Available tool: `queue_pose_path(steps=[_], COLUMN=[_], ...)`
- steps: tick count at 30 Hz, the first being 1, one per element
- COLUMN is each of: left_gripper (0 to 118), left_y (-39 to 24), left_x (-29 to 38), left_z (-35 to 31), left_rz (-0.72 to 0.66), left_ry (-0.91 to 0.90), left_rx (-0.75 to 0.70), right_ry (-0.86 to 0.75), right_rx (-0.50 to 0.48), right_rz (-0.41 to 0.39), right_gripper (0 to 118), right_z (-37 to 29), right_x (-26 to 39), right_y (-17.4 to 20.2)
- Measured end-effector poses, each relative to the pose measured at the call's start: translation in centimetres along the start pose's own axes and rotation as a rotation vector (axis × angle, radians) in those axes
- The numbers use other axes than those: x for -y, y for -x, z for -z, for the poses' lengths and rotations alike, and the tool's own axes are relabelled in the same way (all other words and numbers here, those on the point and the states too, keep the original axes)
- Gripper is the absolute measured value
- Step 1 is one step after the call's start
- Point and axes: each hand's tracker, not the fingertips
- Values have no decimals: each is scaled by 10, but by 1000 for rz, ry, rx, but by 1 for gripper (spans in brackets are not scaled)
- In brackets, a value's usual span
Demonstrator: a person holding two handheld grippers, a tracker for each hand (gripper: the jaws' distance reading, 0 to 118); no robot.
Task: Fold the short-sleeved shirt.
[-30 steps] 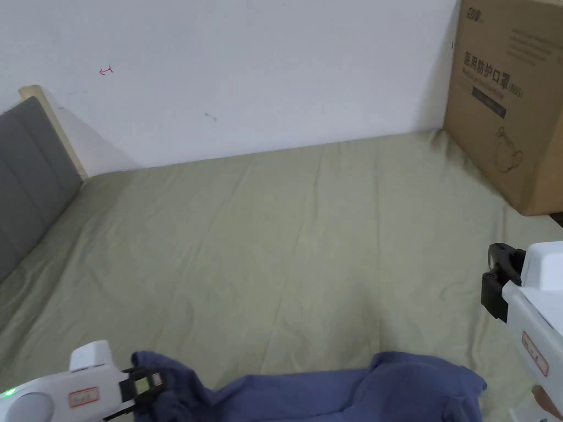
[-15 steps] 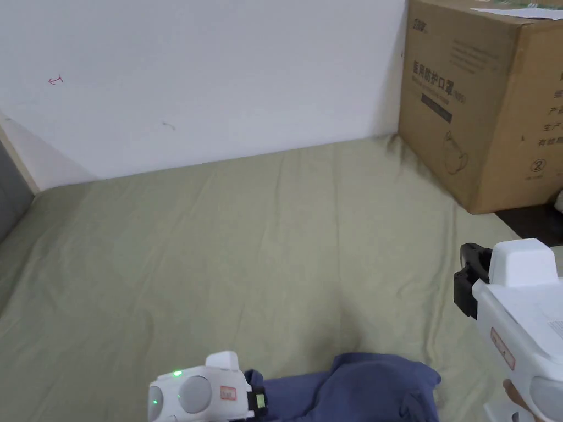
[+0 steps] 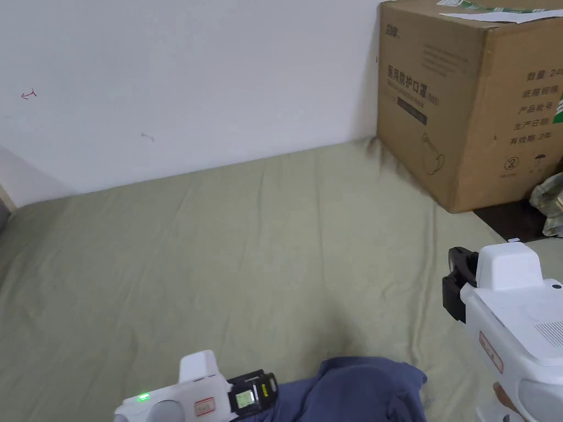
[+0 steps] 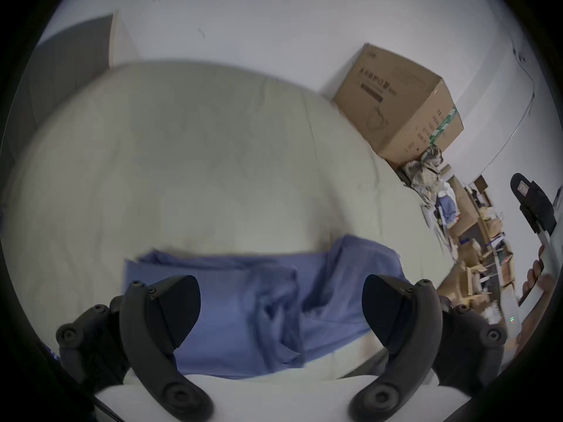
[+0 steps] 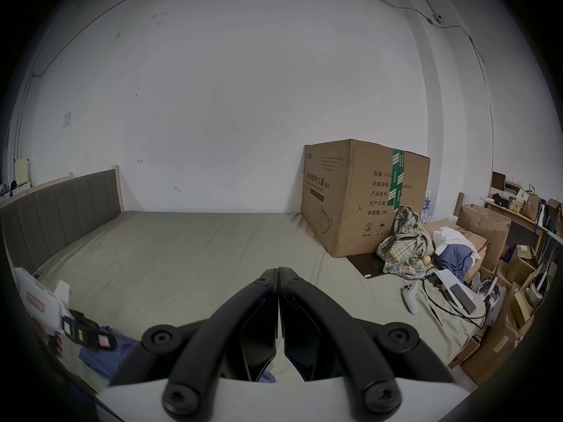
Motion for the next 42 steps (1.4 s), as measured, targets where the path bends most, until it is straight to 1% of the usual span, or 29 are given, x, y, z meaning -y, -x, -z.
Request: queue_pose_path(steps=[2, 3, 4, 5, 7, 9, 11, 12, 16, 23, 25, 26, 28, 29, 33, 35, 37, 39, 41, 42], left_gripper=[110, 108, 101, 86, 62, 36, 0, 0, 0, 0, 0, 0, 0, 0, 0, 0, 0, 0, 0, 5], left_y=[7, 12, 16, 21, 29, 37, 39, 37, 24, -15, -27, -30, -31, -28, -11, 1, 22, 51, 80, 93], left_x=[-1, 0, 2, 5, 11, 19, 28, 33, 53, 82, 87, 87, 82, 79, 60, 45, 30, 17, 12, 9], left_z=[-13, -18, -20, -21, -19, -13, -5, -1, 18, 66, 76, 78, 77, 74, 43, 19, 1, -12, -24, -27], left_rz=[50, 67, 87, 106, 135, 139, 144, 154, 152, 228, 258, 272, 259, 241, 103, 63, 14, -87, -152, -171], left_ry=[-71, -109, -136, -160, -163, -150, -131, -114, -41, 103, 125, 96, 103, 106, 35, -23, -28, -6, -32, -26], left_rx=[-70, -114, -151, -185, -230, -228, -205, -216, -160, -97, -136, -159, -145, -133, 24, 58, 107, 124, 149, 162], right_ry=[0, 0, 0, -2, -3, -7, -9, -8, -2, 14, 17, 18, 21, 21, 22, 15, 13, 11, 11, 12], right_rx=[-2, -2, -3, -4, -5, -6, -3, -2, -3, 7, 13, 16, 19, 21, 22, 24, 17, 13, 5, 1], right_rz=[5, 5, 3, 1, -4, -5, -2, 3, 2, -4, -8, -7, -5, -6, -3, -2, 8, 11, 9, 8], right_gripper=[0, 0, 0, 0, 0, 0, 0, 0, 0, 0, 0, 0, 0, 0, 0, 0, 0, 0, 0, 0], right_z=[-1, -1, -2, -2, -3, -4, -3, -3, -3, -4, -5, -6, -7, -8, -9, -10, -9, -8, -7, -6], right_x=[-1, -1, -1, -2, -3, -3, -2, -2, 0, 4, 5, 6, 7, 7, 6, 5, 4, 3, 3, 3], right_y=[-1, -1, -1, -1, -1, -1, -1, -2, -1, -7, -9, -10, -11, -12, -12, -11, -10, -6, -2, 0])
